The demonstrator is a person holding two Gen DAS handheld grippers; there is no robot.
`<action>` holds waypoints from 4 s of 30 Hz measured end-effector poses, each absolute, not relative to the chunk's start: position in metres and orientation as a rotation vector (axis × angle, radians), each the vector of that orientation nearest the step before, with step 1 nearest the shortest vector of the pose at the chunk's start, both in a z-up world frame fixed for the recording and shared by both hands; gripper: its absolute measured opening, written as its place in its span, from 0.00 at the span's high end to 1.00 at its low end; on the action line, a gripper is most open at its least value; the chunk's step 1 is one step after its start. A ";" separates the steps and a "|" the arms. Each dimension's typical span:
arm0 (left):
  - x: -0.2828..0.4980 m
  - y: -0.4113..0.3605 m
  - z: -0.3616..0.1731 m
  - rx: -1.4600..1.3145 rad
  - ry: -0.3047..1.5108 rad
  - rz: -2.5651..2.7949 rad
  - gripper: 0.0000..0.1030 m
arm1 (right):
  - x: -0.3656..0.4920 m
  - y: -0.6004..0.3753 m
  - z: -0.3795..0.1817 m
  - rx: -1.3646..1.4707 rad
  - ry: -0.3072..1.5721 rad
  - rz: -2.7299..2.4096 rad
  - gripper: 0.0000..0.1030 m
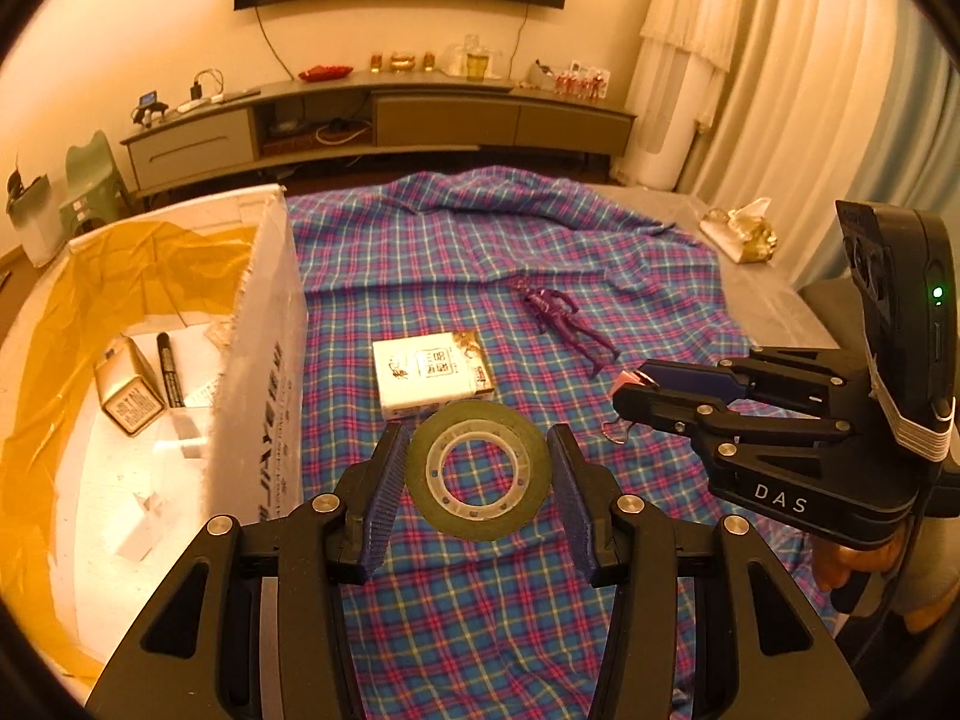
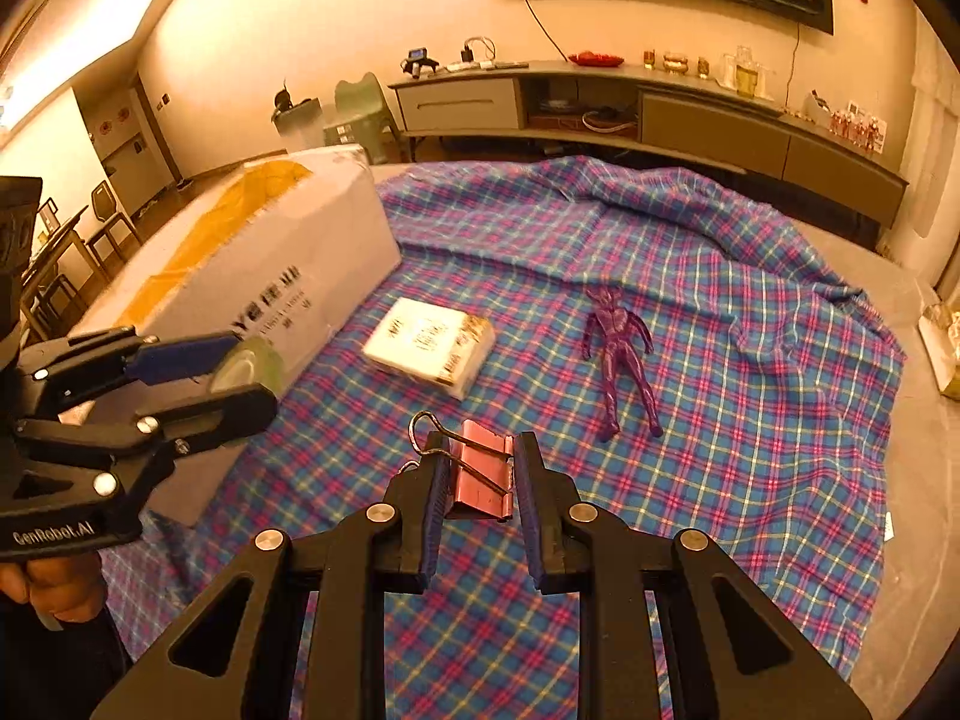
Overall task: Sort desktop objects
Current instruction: 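Carry the clip in the right gripper to the bin while the left carries the tape, then lower the clip and tape into the bin and open both grippers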
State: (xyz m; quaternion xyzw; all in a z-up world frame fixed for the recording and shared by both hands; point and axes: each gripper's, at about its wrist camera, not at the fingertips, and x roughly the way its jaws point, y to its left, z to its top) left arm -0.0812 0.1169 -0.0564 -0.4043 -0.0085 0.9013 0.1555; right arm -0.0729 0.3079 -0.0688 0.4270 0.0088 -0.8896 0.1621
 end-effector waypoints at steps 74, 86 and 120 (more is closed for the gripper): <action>-0.050 -0.132 -0.033 -1.160 -0.325 2.840 0.52 | -0.048 0.028 0.030 0.988 0.391 -2.360 0.77; -0.061 -0.116 -0.057 -1.316 -0.019 2.840 0.52 | -0.110 0.033 0.009 1.192 0.328 -2.309 0.77; -0.087 -0.107 -0.079 -1.473 0.087 2.754 0.51 | -0.249 0.018 -0.067 1.569 0.523 -2.221 0.77</action>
